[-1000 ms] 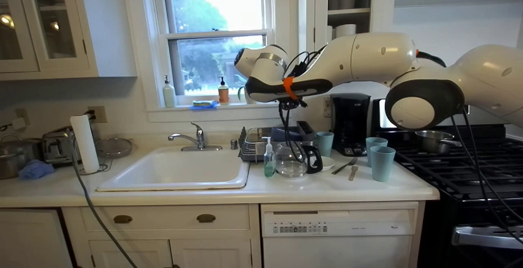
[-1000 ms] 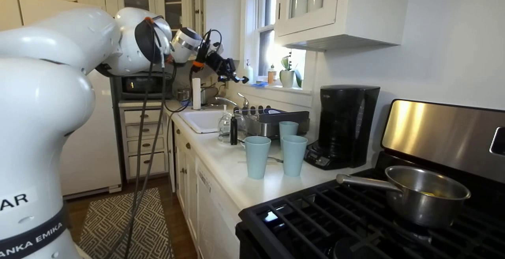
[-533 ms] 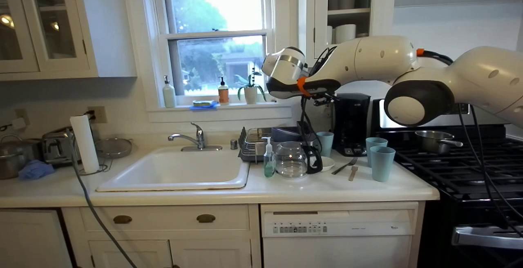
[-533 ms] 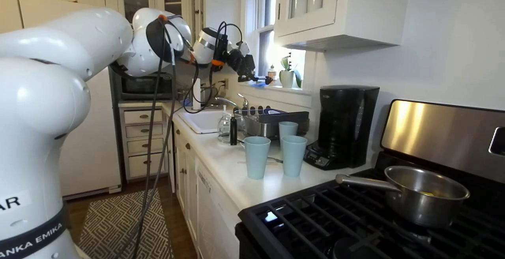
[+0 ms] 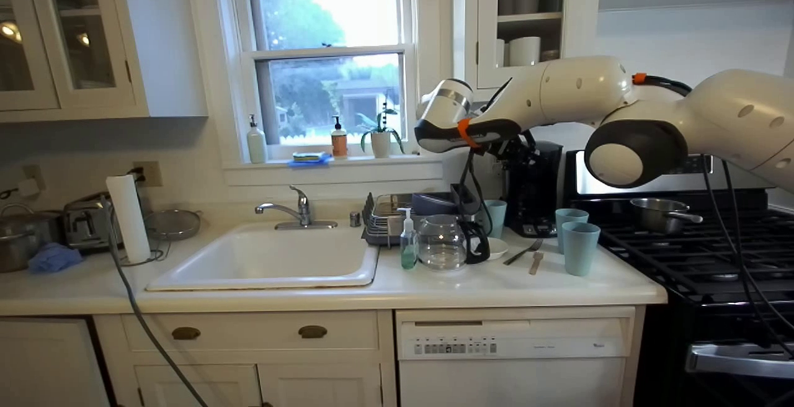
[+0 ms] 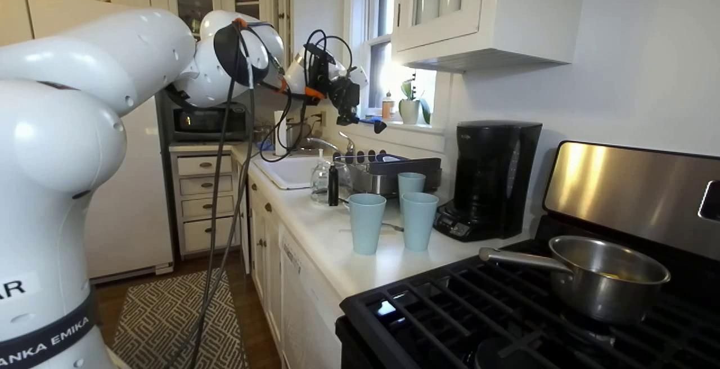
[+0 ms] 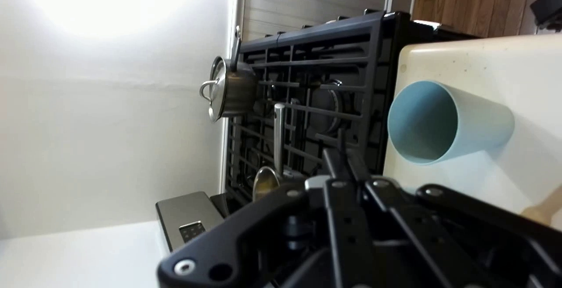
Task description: Pick up the black measuring spoon and pour its contents into the clear coffee jar, put the black measuring spoon into the most forward blue cup
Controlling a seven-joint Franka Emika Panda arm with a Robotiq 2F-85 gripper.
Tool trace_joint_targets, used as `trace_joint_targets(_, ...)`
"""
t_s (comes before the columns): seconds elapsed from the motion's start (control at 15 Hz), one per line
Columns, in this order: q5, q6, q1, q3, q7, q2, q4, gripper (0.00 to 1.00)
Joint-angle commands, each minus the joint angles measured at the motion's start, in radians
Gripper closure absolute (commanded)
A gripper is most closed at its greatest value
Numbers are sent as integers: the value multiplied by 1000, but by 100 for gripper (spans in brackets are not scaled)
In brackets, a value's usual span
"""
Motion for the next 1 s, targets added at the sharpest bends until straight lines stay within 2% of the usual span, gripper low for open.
trace_joint_targets(0.0, 91, 0, -9, 10, 98, -71, -157, 99)
trace_joint_targets(0.07, 108, 0, -12, 13, 121, -81, -190, 99)
trace_joint_targets(0.13, 157, -1, 3, -37, 127, -77, -210, 99)
trace_joint_targets(0.4, 250, -1, 20, -90, 193, -89, -294, 99)
trace_joint_targets(0.93, 361, -2, 66, -174, 234, -99, -387, 99)
